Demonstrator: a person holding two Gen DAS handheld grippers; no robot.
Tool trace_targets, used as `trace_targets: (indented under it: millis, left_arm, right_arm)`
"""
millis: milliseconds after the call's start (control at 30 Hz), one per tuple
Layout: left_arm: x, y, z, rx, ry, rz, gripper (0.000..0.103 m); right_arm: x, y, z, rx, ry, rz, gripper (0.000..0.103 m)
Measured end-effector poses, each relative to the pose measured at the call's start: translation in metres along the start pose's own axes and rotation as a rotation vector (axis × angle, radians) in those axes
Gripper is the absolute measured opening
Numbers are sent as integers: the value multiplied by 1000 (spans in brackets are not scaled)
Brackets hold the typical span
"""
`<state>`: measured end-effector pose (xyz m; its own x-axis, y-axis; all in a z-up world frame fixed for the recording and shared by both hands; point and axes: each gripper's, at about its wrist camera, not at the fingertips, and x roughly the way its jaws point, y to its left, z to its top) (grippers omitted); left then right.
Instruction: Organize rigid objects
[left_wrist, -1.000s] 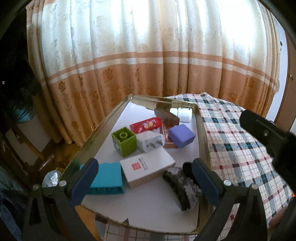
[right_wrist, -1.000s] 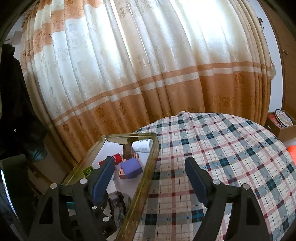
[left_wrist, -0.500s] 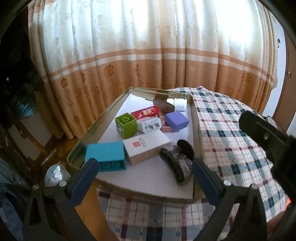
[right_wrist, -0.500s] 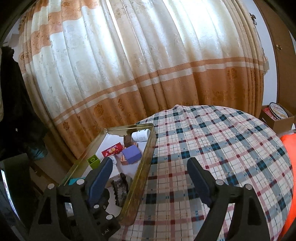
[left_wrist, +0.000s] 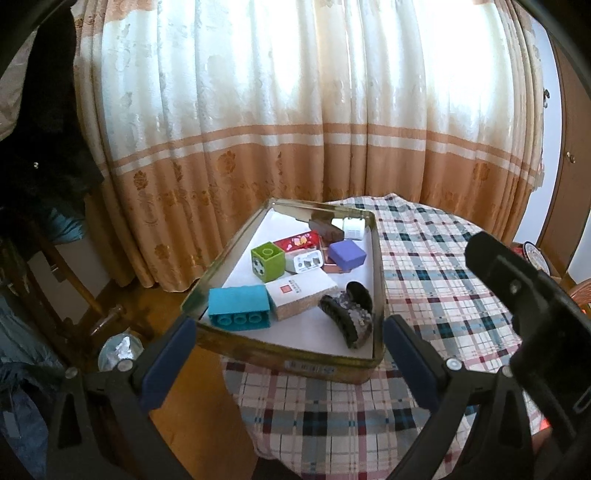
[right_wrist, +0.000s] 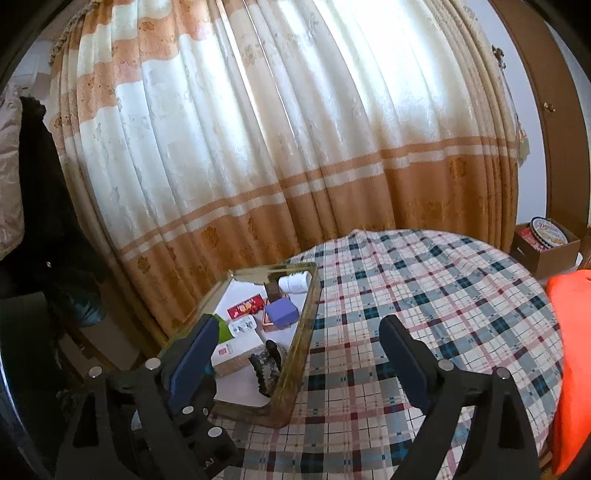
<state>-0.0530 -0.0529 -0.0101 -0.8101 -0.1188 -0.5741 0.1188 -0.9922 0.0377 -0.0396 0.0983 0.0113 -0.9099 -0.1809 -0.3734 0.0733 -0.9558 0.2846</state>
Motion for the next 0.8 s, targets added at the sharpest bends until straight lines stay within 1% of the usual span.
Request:
trace_targets:
  millis: [167,333,433,567,667,800]
  left_arm:
    - [-15,3,-1,-9,-19,5,102]
    - [-30,8,-2,-25,-29,-1,102]
    - [-36,8,-2,-17,-25,3,102]
    - [-45,11,-3,-16,-40,15,102]
    - [-51,12,-3,-9,-54,14,103]
    - [-54,12,-3,-1,-65,42,103]
  right_arm:
    - [-18,5,2,-9,-22,-1,91]
    - [-33,9,2,-19,-38,-28,92]
    - [-43,10,3,-23,-52,-36,92]
    - [-56,13,5,-26,-91,-56,92]
    - [-61,17,5,-34,-107,-66,92]
    - [-61,23,4,-47,-108,-65,92]
